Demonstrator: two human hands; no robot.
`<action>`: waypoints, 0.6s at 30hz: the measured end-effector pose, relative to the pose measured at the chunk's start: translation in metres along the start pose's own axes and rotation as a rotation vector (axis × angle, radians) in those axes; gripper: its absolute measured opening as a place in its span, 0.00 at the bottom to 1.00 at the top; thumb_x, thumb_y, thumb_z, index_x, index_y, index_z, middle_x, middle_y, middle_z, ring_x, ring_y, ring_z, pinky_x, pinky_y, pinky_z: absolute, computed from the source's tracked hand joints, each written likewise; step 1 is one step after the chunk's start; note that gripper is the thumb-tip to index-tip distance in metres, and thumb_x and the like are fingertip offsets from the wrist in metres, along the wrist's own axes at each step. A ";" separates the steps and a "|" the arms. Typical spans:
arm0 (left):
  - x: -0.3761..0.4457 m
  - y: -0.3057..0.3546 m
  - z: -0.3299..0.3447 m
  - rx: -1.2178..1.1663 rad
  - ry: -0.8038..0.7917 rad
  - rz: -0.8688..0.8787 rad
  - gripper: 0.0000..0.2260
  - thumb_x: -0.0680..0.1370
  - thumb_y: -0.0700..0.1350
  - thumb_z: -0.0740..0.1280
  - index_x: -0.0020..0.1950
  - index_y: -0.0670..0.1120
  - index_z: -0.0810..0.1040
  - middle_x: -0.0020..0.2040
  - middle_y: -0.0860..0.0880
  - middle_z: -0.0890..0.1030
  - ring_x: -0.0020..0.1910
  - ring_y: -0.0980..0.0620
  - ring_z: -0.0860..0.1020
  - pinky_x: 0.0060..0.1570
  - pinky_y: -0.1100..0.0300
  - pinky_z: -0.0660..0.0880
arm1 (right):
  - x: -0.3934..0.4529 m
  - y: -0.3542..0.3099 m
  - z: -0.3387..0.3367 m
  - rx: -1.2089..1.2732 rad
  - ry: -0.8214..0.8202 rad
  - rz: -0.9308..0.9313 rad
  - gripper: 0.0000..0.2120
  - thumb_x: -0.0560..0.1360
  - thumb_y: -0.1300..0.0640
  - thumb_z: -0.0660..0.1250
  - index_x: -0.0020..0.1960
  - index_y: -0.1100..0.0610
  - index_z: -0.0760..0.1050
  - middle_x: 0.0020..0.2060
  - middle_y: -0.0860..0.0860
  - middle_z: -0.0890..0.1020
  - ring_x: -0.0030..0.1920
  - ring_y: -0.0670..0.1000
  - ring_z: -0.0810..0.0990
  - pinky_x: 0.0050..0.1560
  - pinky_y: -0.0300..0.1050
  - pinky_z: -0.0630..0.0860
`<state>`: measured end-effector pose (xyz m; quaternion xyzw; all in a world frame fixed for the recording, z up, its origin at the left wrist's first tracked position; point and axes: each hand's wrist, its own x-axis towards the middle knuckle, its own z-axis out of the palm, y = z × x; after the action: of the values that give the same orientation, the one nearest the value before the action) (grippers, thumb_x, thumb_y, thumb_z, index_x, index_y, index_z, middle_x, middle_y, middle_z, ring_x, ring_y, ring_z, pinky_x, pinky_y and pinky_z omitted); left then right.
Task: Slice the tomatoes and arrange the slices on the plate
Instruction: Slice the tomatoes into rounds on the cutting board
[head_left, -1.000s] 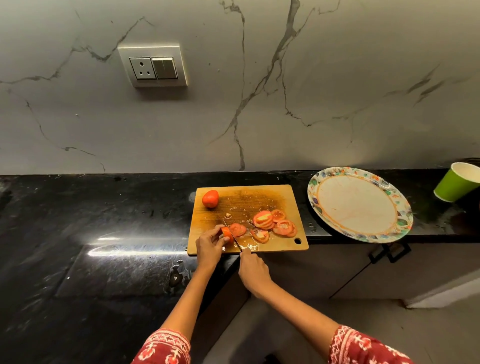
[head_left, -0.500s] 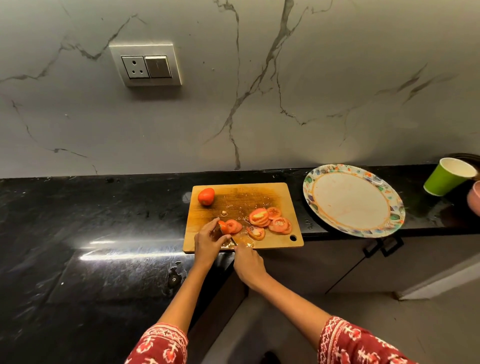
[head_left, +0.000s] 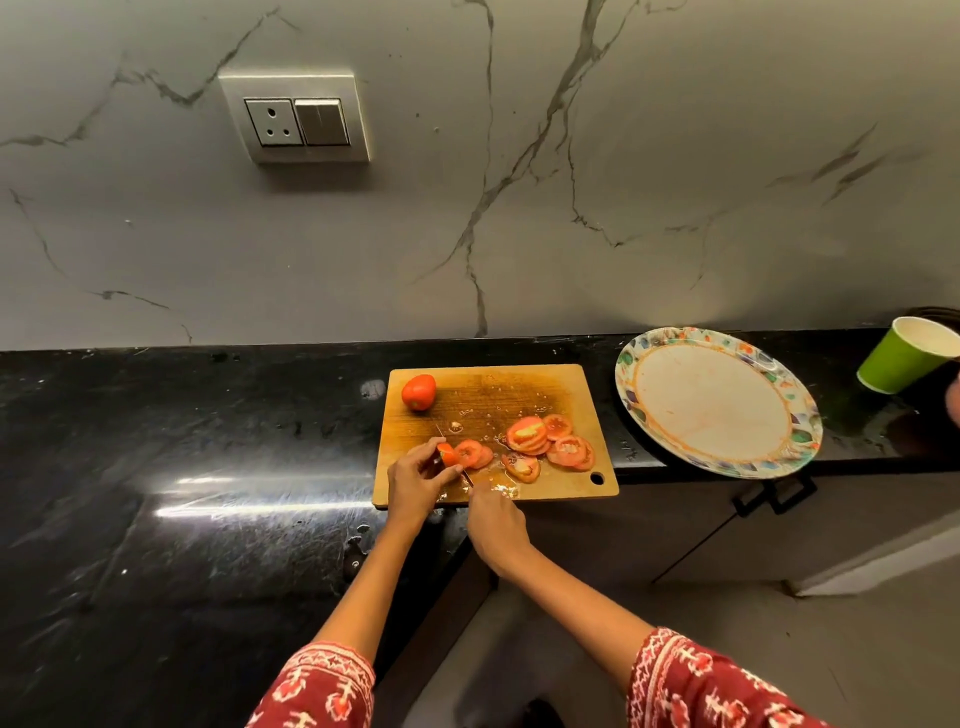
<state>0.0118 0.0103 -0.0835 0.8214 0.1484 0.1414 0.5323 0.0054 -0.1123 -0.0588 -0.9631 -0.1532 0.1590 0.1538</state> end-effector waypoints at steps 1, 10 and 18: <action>0.000 0.000 0.000 -0.006 0.010 -0.010 0.20 0.67 0.36 0.75 0.58 0.39 0.78 0.51 0.47 0.80 0.52 0.52 0.78 0.52 0.71 0.74 | -0.003 0.000 0.000 0.003 -0.009 0.004 0.13 0.81 0.62 0.50 0.63 0.62 0.66 0.57 0.58 0.78 0.58 0.58 0.78 0.53 0.50 0.74; 0.006 -0.004 -0.012 -0.023 0.034 -0.060 0.20 0.67 0.35 0.75 0.58 0.37 0.78 0.52 0.47 0.79 0.53 0.53 0.76 0.45 0.81 0.69 | -0.014 0.014 0.004 0.075 -0.057 0.047 0.12 0.81 0.60 0.51 0.60 0.61 0.68 0.56 0.58 0.78 0.57 0.59 0.78 0.51 0.50 0.73; 0.007 0.002 0.000 -0.038 -0.027 -0.054 0.25 0.68 0.34 0.74 0.63 0.36 0.73 0.55 0.46 0.78 0.55 0.53 0.76 0.51 0.76 0.72 | -0.001 0.020 -0.009 0.325 0.073 -0.021 0.16 0.82 0.53 0.49 0.54 0.61 0.71 0.42 0.55 0.77 0.44 0.56 0.78 0.42 0.47 0.69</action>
<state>0.0183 0.0122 -0.0815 0.8086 0.1608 0.1187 0.5533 0.0128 -0.1326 -0.0577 -0.9290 -0.1297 0.1449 0.3149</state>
